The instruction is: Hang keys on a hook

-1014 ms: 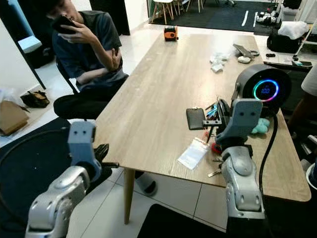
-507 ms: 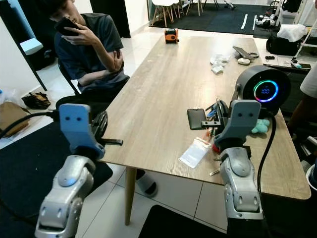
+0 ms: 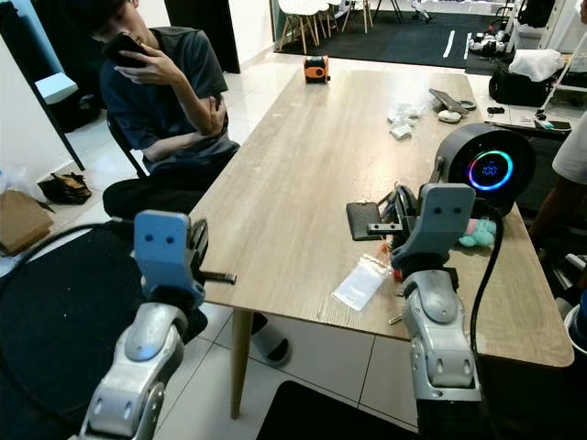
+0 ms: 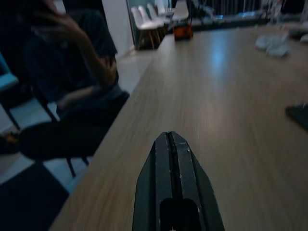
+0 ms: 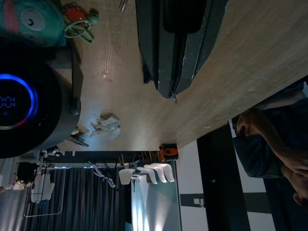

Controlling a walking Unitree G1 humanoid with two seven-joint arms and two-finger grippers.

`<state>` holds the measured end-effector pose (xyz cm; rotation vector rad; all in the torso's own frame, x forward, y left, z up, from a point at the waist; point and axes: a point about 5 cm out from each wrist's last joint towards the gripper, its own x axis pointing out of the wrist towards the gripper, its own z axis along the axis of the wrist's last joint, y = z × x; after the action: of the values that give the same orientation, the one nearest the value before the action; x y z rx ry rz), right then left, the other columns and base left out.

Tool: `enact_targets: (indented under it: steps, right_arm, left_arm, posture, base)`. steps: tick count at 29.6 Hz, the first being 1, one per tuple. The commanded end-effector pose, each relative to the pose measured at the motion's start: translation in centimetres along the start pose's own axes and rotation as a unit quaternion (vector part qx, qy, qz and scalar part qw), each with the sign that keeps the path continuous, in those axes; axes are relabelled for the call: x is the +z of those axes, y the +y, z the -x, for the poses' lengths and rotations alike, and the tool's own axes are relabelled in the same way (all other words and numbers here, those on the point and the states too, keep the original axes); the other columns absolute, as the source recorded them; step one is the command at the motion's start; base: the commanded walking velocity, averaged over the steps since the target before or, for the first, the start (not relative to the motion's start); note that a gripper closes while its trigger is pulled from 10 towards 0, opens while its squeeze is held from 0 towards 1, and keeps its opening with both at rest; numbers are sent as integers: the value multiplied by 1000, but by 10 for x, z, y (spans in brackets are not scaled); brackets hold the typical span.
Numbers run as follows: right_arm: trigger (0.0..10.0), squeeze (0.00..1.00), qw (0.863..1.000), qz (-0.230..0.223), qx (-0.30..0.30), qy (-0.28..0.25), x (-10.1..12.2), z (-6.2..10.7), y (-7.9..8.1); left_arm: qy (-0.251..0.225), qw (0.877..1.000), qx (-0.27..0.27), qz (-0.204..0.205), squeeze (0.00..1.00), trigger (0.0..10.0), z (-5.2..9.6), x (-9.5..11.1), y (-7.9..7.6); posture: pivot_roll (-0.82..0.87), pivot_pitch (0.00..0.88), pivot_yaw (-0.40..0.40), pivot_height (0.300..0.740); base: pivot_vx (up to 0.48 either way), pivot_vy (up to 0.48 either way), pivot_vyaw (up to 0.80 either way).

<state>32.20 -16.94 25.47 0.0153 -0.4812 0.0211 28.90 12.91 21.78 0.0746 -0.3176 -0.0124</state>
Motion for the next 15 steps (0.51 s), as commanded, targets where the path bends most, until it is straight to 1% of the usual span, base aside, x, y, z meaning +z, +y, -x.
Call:
enact_targets:
  steps: [1,2,4,8,10,11,15]
  right_arm:
    - [10000,0,1000,-5,6,-1,-2,4,4]
    - [10000,0,1000,-5,6,-1,-2,4,4]
    - [10000,0,1000,-3,8,4,-4,6,4]
    - [10000,0,1000,5,15,19,-13,12,2]
    - [10000,0,999,7,19,25,-16,15,3]
    - [10000,0,999,10,23,33,-20,19,4]
    - [10000,0,999,16,23,37,-21,24,3]
  left_arm:
    - [21,1000,10,6,0,10000,6,-10,4]
    - [21,1000,10,6,0,10000,6,-10,4]
    - [23,1000,7,-3,0,10000,11,-11,8]
    - [29,999,-16,-28,0,10000,17,-19,8]
    - [32,999,-24,-28,0,10000,15,-21,6]
    - [32,999,-33,-27,0,10000,12,-23,3]
    - [26,999,-34,-24,0,10000,5,-22,0]
  posture:
    - [43,140,66,740]
    - [43,140,66,740]
    - [38,132,63,740]
    - [36,120,58,740]
    - [35,118,58,740]
    - [30,111,60,740]
    - [12,109,69,740]
  base:
    - [0,0,0]
    - [0,0,0]
    - [0,0,0]
    - [0,0,0]
    - [0,0,0]
    - [0,0,0]
    - [0,0,0]
